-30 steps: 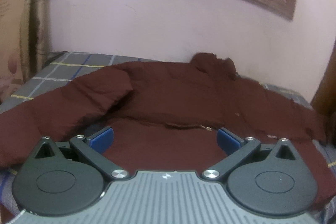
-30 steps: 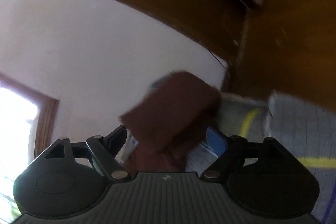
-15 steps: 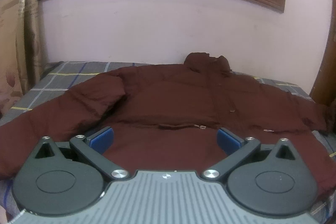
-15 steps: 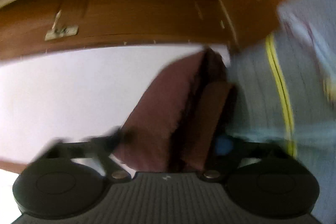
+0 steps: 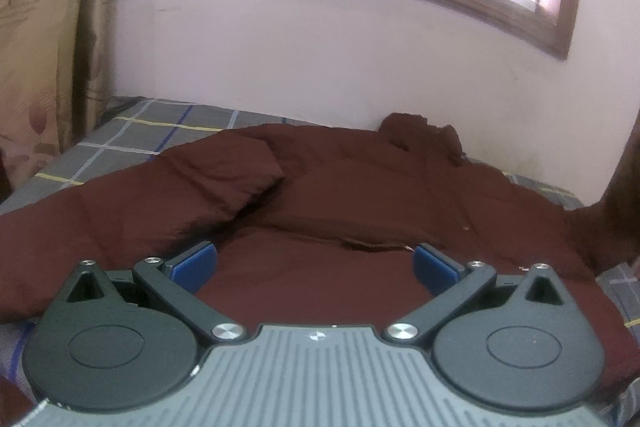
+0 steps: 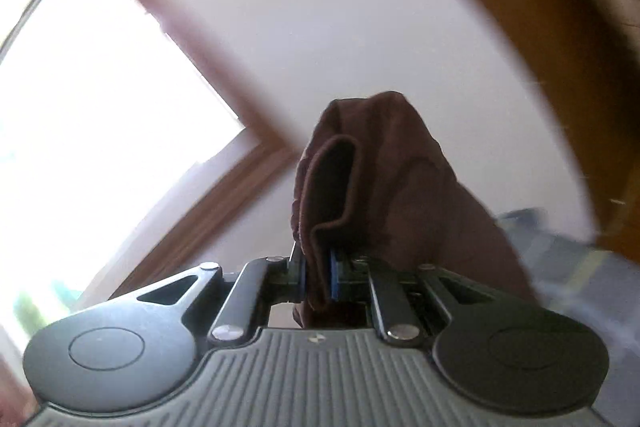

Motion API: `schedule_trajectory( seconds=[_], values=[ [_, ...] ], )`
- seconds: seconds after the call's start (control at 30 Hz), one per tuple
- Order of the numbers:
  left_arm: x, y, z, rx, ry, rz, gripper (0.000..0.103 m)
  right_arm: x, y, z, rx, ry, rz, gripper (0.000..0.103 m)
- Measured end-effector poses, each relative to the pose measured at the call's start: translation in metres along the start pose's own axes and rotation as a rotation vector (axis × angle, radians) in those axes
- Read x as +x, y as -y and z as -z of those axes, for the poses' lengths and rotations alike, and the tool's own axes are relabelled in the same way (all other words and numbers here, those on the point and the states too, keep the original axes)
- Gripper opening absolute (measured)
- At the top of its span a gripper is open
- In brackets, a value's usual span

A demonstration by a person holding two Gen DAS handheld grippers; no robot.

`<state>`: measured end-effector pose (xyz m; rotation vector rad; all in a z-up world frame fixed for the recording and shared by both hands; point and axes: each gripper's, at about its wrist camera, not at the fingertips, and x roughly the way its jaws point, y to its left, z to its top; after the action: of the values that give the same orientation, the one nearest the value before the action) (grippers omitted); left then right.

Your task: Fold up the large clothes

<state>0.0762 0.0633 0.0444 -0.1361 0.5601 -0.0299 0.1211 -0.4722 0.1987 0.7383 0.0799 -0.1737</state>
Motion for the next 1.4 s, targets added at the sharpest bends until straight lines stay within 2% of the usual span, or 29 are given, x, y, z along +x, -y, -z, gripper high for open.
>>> schedule_trajectory(
  seconds=[0.17, 0.3, 0.47, 0.6, 0.7, 0.73, 0.77, 0.8, 0.87, 0.9, 0.97, 1.1, 1.2, 1.27, 1.4],
  values=[
    [-0.003, -0.02, 0.001, -0.022, 0.008, -0.01, 0.103, 0.067, -0.104, 0.057, -0.12, -0.191, -0.144, 0.011],
    [0.0, -0.038, 0.002, -0.05, -0.007, -0.016, 0.103, 0.11, -0.149, 0.124, -0.172, -0.335, -0.167, 0.011],
    [0.005, -0.06, 0.005, -0.087, -0.026, -0.035, 0.103, 0.143, -0.167, 0.211, -0.248, -0.487, -0.118, 0.011],
    [0.006, -0.072, 0.006, -0.108, -0.028, -0.047, 0.103, 0.164, -0.166, 0.259, -0.327, -0.567, -0.064, 0.011],
    [0.006, -0.08, 0.008, -0.127, -0.034, -0.05, 0.103, 0.174, -0.168, 0.284, -0.398, -0.605, -0.046, 0.018],
    [0.006, -0.082, 0.008, -0.132, -0.039, -0.051, 0.103, 0.174, -0.169, 0.291, -0.418, -0.608, -0.056, 0.024],
    [0.006, -0.084, 0.009, -0.137, -0.042, -0.051, 0.103, 0.176, -0.169, 0.304, -0.442, -0.608, -0.065, 0.035],
    [0.006, -0.085, 0.009, -0.139, -0.045, -0.052, 0.103, 0.176, -0.175, 0.308, -0.457, -0.609, -0.088, 0.042],
    [0.005, -0.089, 0.01, -0.138, -0.05, -0.055, 0.103, 0.168, -0.184, 0.32, -0.453, -0.602, -0.179, 0.08],
    [0.004, -0.091, 0.011, -0.138, -0.051, -0.055, 0.103, 0.161, -0.185, 0.319, -0.437, -0.593, -0.243, 0.085],
    [0.002, -0.096, 0.013, -0.145, -0.045, -0.06, 0.103, 0.152, -0.181, 0.313, -0.37, -0.565, -0.319, 0.087],
    [0.003, -0.111, 0.018, -0.186, -0.052, -0.073, 0.103, 0.13, -0.161, 0.307, -0.219, -0.606, -0.322, 0.087],
    [0.004, -0.127, 0.023, -0.25, -0.058, -0.091, 0.101, 0.106, -0.152, 0.308, -0.231, -0.637, -0.307, 0.087],
    [0.002, -0.138, 0.027, -0.304, -0.055, -0.1, 0.1, 0.087, -0.148, 0.313, -0.282, -0.653, -0.297, 0.087],
    [0.002, -0.164, 0.038, -0.468, -0.059, -0.092, 0.1, 0.054, -0.138, 0.323, -0.368, -0.671, -0.302, 0.087]
  ],
)
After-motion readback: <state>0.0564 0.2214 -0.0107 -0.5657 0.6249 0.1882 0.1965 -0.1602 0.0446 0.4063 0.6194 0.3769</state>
